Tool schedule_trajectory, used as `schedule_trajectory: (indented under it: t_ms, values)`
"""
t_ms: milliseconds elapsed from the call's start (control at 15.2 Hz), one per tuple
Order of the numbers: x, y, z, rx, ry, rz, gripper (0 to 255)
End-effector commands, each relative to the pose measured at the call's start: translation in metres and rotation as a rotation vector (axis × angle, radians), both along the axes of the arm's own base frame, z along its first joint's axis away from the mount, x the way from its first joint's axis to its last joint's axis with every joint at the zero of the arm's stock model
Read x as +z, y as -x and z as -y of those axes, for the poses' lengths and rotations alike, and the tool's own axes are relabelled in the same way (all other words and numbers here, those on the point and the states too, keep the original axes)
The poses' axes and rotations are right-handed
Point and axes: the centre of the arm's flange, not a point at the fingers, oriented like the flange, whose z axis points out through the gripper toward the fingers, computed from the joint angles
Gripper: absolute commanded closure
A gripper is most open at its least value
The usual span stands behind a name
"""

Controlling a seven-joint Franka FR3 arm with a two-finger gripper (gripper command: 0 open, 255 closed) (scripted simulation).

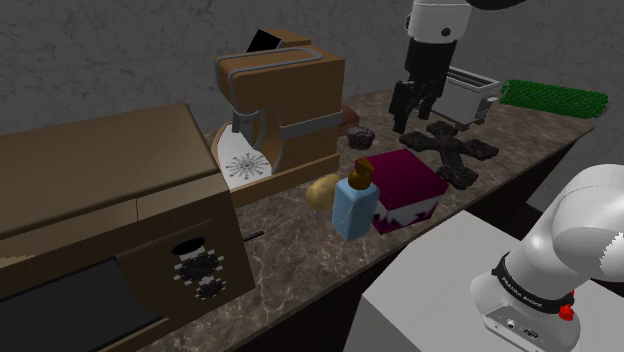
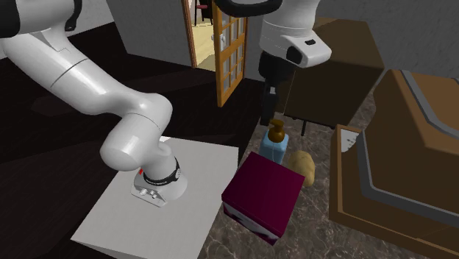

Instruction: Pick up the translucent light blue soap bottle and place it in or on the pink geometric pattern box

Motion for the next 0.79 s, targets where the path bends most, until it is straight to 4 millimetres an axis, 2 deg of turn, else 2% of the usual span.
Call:
schedule_trajectory:
  t_ms: [0, 462, 726]
  values:
    - [-0.016, -0.014, -0.013, 0.007, -0.006, 0.0, 0]
    - [-0.069, -0.058, -0.067, 0.031, -0.022, -0.003, 0]
    - [-0.09, -0.057, -0.067, 0.031, -0.022, -0.003, 0]
